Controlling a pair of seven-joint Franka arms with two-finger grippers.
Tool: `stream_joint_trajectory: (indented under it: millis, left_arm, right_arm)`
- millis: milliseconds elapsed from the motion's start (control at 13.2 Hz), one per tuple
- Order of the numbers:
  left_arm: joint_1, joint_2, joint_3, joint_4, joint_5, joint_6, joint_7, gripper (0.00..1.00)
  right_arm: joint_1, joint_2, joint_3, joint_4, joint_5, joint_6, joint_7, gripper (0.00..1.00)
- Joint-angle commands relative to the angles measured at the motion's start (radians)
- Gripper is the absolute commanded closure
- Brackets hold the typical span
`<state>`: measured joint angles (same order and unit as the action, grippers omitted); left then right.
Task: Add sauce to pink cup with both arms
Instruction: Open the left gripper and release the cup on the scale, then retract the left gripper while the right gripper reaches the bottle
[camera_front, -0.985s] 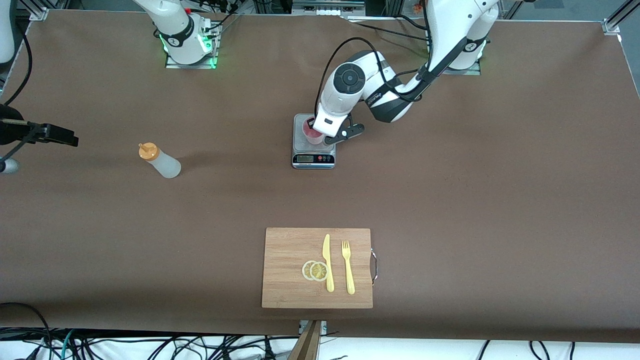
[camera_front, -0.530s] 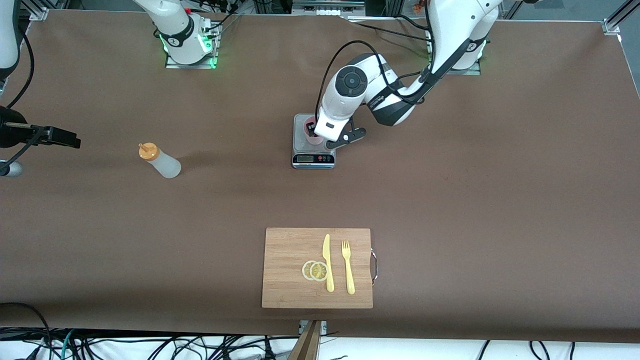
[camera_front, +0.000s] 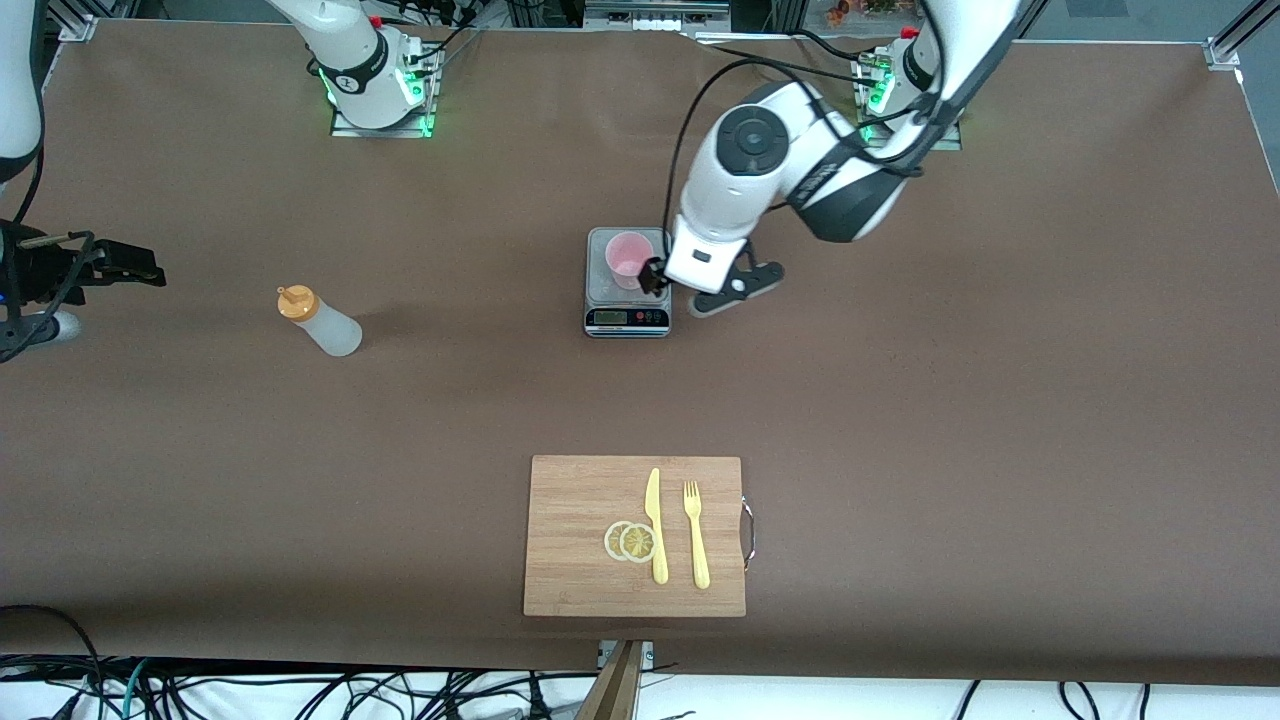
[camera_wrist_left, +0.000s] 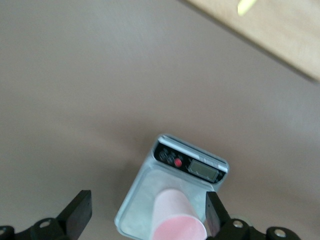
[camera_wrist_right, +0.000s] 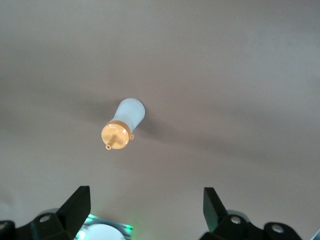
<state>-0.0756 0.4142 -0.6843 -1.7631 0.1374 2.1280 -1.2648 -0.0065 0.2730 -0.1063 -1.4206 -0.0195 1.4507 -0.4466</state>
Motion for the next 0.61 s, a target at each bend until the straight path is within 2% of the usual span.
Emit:
stream_joint_trajectory:
  millis: [0, 152, 227, 530]
  left_arm:
    - [0.109, -0.048, -0.012, 0.072, 0.008, -0.141, 0.122, 0.0]
    - [0.224, -0.048, -0.012, 0.164, -0.015, -0.247, 0.288, 0.0]
    - [0.29, -0.048, -0.011, 0.204, -0.025, -0.282, 0.383, 0.0]
    - [0.488, -0.048, -0.003, 0.264, -0.019, -0.304, 0.654, 0.0]
  right_arm:
    - [-0.027, 0.032, 0.003, 0.003, 0.0, -0.006, -0.225, 0.0]
    - [-0.046, 0.063, 0.003, -0.003, 0.018, 0.003, -0.367, 0.0]
    - [-0.064, 0.078, 0.003, -0.006, 0.057, 0.005, -0.433, 0.0]
    - [-0.142, 0.175, 0.003, -0.018, 0.22, 0.013, -0.702, 0.0]
